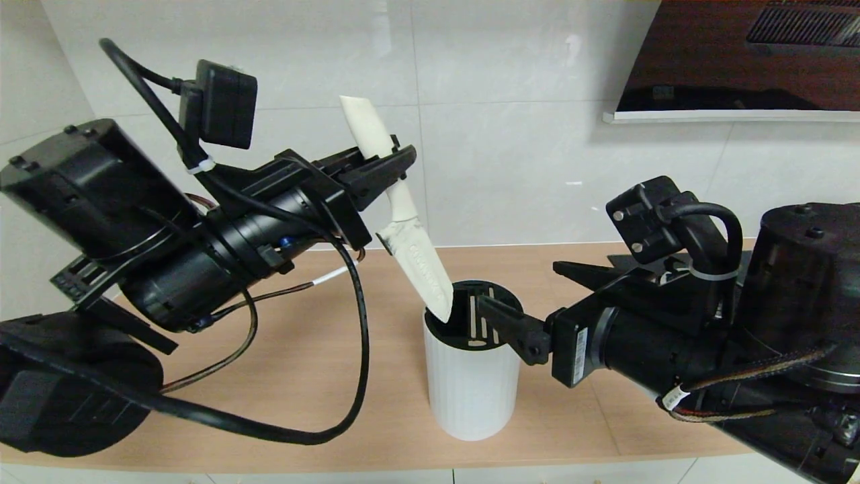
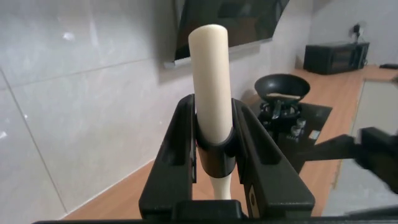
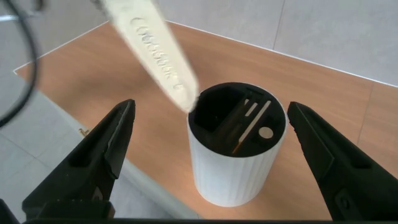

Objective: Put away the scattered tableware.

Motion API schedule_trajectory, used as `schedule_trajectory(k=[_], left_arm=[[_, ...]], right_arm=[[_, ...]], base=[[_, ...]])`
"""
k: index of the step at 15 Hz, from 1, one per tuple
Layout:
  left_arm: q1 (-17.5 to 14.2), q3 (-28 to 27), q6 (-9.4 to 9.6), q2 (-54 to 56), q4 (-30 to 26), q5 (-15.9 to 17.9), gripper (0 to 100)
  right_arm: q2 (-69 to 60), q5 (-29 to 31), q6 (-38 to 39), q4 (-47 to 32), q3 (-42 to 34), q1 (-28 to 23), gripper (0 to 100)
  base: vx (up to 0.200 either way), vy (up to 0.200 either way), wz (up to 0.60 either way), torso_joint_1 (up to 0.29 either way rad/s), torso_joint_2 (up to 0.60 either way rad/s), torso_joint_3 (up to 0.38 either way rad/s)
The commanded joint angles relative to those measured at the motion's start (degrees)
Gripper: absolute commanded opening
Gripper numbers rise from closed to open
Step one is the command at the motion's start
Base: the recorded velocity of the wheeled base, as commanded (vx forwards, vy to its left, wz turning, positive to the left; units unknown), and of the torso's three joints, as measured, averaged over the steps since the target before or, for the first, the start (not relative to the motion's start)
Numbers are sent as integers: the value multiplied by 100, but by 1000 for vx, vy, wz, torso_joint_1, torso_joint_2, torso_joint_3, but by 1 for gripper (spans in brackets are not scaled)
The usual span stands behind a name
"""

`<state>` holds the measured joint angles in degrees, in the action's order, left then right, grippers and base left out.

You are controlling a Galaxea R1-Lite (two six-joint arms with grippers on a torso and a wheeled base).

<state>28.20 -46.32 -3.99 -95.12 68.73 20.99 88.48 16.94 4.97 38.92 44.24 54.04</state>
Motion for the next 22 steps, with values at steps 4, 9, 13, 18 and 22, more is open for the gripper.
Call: schedule_trajectory(k=[4,9,13,18,22], left_arm=[[89,-17,179,-586,9,-16,0],[160,-17,188,-806,53,-16,0],[204,-17,232,-947,62,-25,0],[300,-17,249,-1369,360,-51,0],[380,1,249,-1536,387,-69,0]], right_arm=[[20,2,-5,1,-29,1,100],[11,2,-5,1,-29,1,100],[20,2,-5,1,-29,1,100],[20,2,-5,10,-29,1,100],[20,2,-5,10,-29,1,100]], base=[[0,0,0,0,0,0],[0,0,0,0,0,0],[0,0,0,0,0,0],[0,0,0,0,0,0],[0,0,0,0,0,0]])
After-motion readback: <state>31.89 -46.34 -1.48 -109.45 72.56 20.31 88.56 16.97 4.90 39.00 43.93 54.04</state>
